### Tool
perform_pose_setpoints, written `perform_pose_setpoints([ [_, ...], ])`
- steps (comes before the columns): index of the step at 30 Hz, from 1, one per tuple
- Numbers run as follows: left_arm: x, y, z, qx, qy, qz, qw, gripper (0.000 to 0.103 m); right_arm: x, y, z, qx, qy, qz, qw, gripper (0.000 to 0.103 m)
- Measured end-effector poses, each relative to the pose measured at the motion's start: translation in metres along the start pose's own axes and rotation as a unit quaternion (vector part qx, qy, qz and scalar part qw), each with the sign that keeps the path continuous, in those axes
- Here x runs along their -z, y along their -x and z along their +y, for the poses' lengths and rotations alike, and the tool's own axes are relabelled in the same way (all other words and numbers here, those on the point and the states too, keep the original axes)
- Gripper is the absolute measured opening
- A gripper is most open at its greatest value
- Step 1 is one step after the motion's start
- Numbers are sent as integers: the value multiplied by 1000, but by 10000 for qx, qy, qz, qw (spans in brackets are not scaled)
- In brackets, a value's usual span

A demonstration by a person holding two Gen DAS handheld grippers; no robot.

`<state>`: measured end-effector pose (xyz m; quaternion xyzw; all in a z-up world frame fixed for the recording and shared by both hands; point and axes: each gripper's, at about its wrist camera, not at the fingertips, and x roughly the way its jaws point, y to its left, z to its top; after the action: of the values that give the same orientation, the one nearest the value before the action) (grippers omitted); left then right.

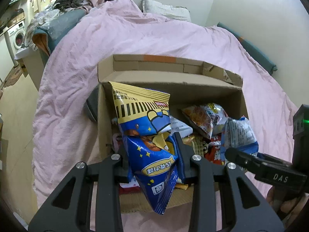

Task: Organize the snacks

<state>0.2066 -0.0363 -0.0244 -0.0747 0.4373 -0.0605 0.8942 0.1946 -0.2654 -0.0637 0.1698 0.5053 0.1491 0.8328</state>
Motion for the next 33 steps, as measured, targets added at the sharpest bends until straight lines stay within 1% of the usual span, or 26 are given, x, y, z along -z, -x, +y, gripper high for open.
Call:
perform_pose_setpoints([
  [3, 4, -4, -1, -51, -15, 83, 10000, 31, 0, 0, 0, 19, 5, 0, 10000, 69],
  [9, 6, -5, -4, -79, -43, 110, 9999, 32, 2, -1, -1, 7, 13, -4, 10000, 69],
  [11, 7, -4, -6, -96, -99, 111, 9998, 41, 1, 0, -1, 9, 7, -55, 10000, 70],
  [13, 8, -2, -6, -117, -141, 45, 9998, 62, 0, 1, 0, -21, -13, -92, 10000, 73],
  [14, 8, 0, -7, -153, -162, -11, 9998, 67, -1, 1, 0, -38, -11, -104, 9999, 74],
  [15, 8, 1, -7, -196, -187, -48, 9996, 74, -1, 1, 0, -42, -10, -130, 9999, 78],
  [16, 8, 3, -7, -255, -207, -91, 9994, 78, -2, 2, 0, -46, -17, -156, 9999, 82],
  [18, 8, 7, -7, -362, -221, -152, 9990, 79, -3, 5, 1, -54, -36, -246, 9997, 84],
  [20, 9, 9, -5, -368, -194, -172, 9990, 79, -4, 12, 3, -30, -13, -410, 9992, 90],
  [21, 9, 11, -4, -376, -172, -185, 9990, 79, -5, 15, 4, -23, 3, -487, 9988, 96],
  [22, 10, 14, -3, -412, -138, -223, 9988, 79, -6, 20, 5, -8, 28, -603, 9982, 99],
  [25, 12, 26, 0, -480, -53, -398, 9980, 80, -5, 34, 10, 32, 116, -900, 9959, 103],
  [26, 12, 31, 1, -500, -19, -461, 9977, 81, -4, 40, 12, 31, 150, -1002, 9949, 103],
  [28, 13, 43, 7, -510, 90, -602, 9968, 96, 0, 49, 15, 43, 208, -1129, 9934, 103],
  [33, 21, 71, 17, -506, 202, -884, 9946, 103, 17, 78, 26, 43, 390, -1451, 9886, 103],
])
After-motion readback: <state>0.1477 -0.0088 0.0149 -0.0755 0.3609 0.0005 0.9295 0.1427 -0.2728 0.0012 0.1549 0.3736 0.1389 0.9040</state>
